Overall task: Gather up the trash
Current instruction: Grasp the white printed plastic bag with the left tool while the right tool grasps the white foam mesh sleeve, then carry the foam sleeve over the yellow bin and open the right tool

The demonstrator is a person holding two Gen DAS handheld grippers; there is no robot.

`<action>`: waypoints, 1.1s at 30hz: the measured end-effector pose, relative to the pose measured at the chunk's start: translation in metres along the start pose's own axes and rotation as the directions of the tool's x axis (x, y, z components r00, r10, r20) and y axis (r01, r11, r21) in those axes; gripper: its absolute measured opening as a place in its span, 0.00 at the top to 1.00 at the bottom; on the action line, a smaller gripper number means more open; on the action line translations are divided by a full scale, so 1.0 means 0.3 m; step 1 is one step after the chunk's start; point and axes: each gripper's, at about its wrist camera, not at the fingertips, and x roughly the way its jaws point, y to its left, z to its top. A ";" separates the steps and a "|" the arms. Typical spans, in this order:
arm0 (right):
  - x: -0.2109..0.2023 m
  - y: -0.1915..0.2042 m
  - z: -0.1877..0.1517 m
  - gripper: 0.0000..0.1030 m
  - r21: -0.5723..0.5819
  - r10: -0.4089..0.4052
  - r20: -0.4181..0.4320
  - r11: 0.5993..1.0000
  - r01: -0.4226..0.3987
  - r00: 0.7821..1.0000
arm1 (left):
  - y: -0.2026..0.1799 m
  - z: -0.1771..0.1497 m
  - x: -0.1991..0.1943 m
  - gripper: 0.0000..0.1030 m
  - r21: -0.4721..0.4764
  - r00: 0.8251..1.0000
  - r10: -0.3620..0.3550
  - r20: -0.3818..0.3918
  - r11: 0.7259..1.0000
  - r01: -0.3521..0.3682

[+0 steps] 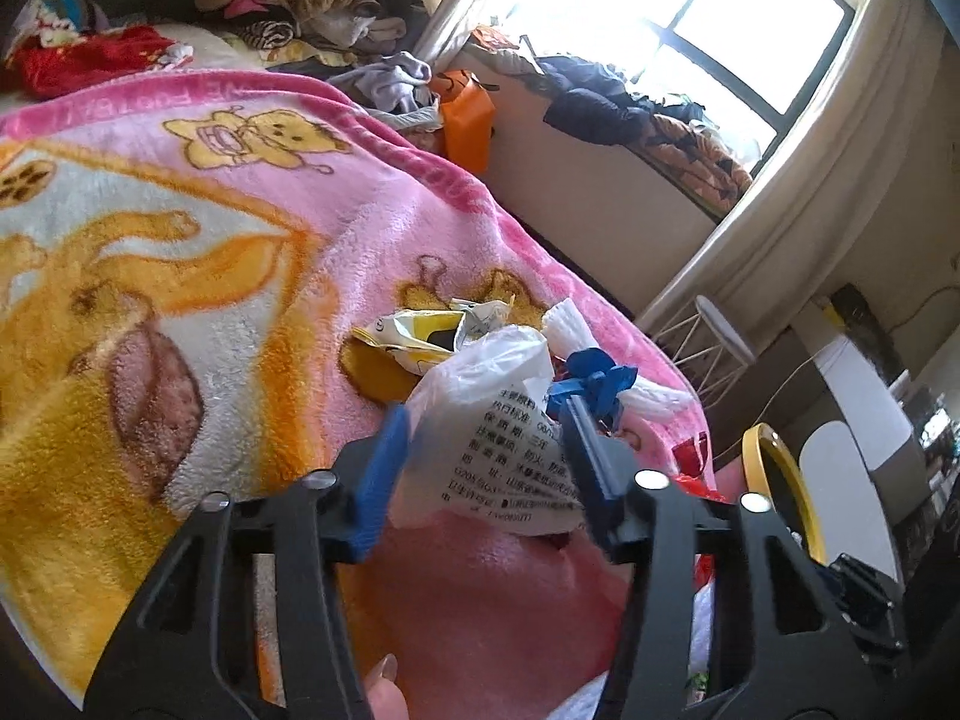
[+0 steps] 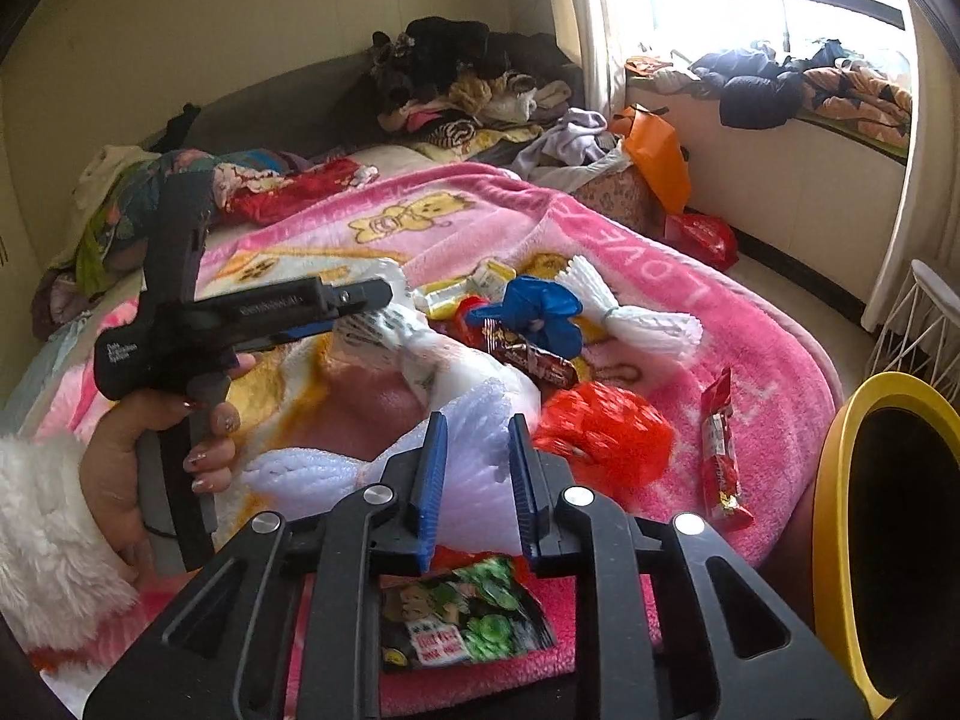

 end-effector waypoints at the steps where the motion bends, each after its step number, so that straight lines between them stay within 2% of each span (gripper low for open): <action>1: -0.006 -0.002 -0.001 0.81 0.005 0.003 0.006 1.000 -0.003 1.000 | -0.003 -0.001 -0.003 0.63 0.005 1.000 0.006 0.001 1.000 -0.006; 5: -0.024 0.003 0.002 0.81 0.012 0.014 0.021 1.000 -0.014 1.000 | -0.028 -0.005 -0.038 0.67 0.047 0.999 0.035 0.028 0.998 -0.036; 10: -0.061 0.002 -0.001 0.83 0.023 0.019 0.057 1.000 -0.020 0.998 | -0.070 0.019 -0.126 0.69 0.057 0.995 0.012 0.102 0.998 -0.018; 17: -0.132 -0.028 0.005 0.85 0.057 0.001 0.119 0.998 -0.008 0.993 | -0.146 0.080 -0.232 0.69 0.108 0.973 0.077 0.216 0.989 -0.102; 18: -0.141 -0.035 0.009 0.87 0.060 -0.007 0.127 0.998 0.000 0.992 | -0.155 0.085 -0.242 0.69 0.117 0.970 0.085 0.227 0.987 -0.114; 19: -0.157 -0.047 0.011 0.94 0.065 -0.022 0.141 0.998 0.013 0.990 | -0.163 0.091 -0.254 0.69 0.122 0.967 0.089 0.239 0.985 -0.121; 25: -0.222 -0.122 0.009 0.94 0.117 -0.080 0.190 0.991 0.059 0.978 | -0.172 0.105 -0.284 0.69 0.105 0.965 0.078 0.249 0.989 -0.107; 33: -0.320 -0.227 -0.003 0.94 0.201 -0.174 0.261 0.972 0.122 0.950 | -0.244 0.091 -0.278 0.69 0.146 0.971 0.044 0.235 0.986 -0.080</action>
